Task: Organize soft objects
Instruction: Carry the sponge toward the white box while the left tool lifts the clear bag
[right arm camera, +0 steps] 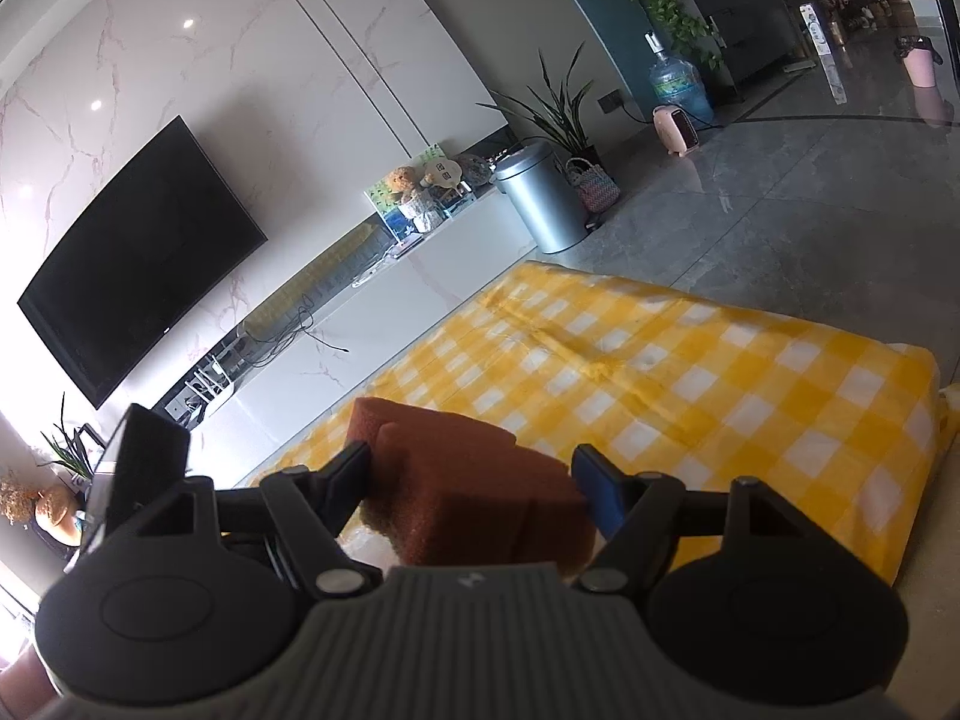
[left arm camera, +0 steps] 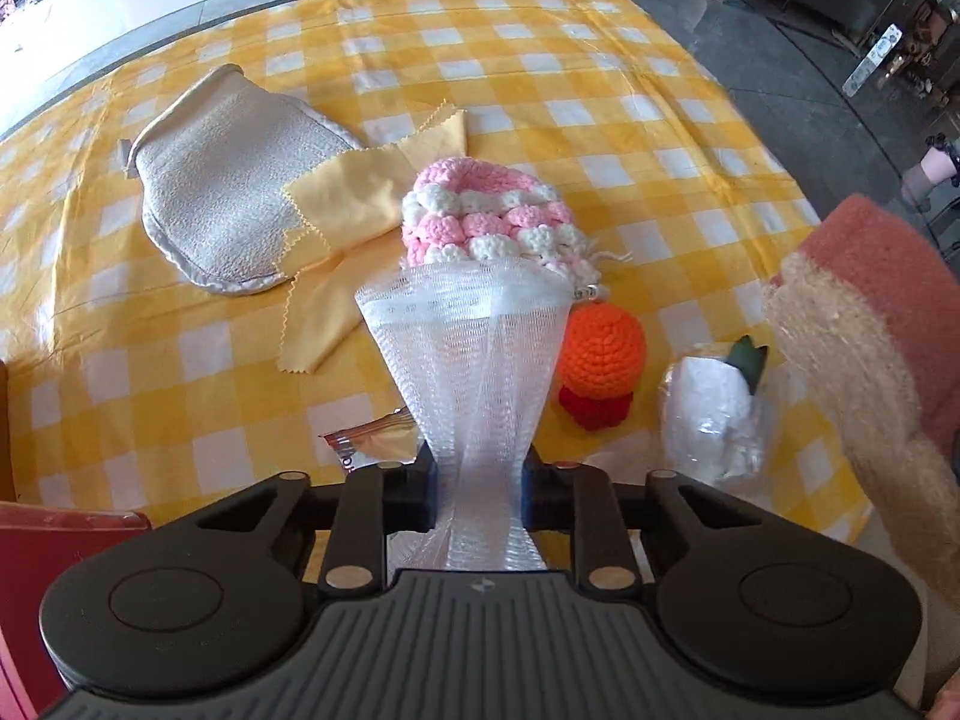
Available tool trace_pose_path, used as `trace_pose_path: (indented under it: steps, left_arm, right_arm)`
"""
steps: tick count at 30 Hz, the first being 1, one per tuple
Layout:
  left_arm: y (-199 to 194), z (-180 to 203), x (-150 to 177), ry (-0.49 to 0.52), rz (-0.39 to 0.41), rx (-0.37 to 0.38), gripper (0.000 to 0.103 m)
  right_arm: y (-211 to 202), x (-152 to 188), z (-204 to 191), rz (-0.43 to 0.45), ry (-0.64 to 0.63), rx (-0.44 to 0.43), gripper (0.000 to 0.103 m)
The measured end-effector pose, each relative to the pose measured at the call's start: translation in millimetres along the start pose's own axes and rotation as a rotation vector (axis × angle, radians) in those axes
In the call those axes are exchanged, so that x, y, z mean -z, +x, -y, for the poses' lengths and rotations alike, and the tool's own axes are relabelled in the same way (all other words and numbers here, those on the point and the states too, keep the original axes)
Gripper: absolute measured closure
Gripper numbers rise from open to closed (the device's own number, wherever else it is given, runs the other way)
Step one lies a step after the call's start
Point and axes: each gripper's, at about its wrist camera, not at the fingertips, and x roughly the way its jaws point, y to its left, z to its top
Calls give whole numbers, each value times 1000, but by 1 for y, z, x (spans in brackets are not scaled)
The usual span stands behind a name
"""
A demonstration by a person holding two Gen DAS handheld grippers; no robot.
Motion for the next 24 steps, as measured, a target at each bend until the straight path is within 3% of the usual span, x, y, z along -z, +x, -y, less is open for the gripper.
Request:
trace_pose_path:
  steps: [5, 10, 18, 24]
  left_arm:
    - [-34, -13, 8, -40, 58, 48, 98]
    - [-76, -29, 19, -48, 182, 103, 99]
    - [-128, -48, 41, 21, 260, 223, 99]
    - [-171, -84, 68, -3, 330, 322, 99]
  right_arm:
    - [1, 0, -4, 1, -14, -1, 30]
    - [2, 0, -8, -8, -37, 13, 30]
    - [-2, 0, -19, -3, -69, -12, 30]
    - [-11, 0, -34, 13, -84, -72, 31]
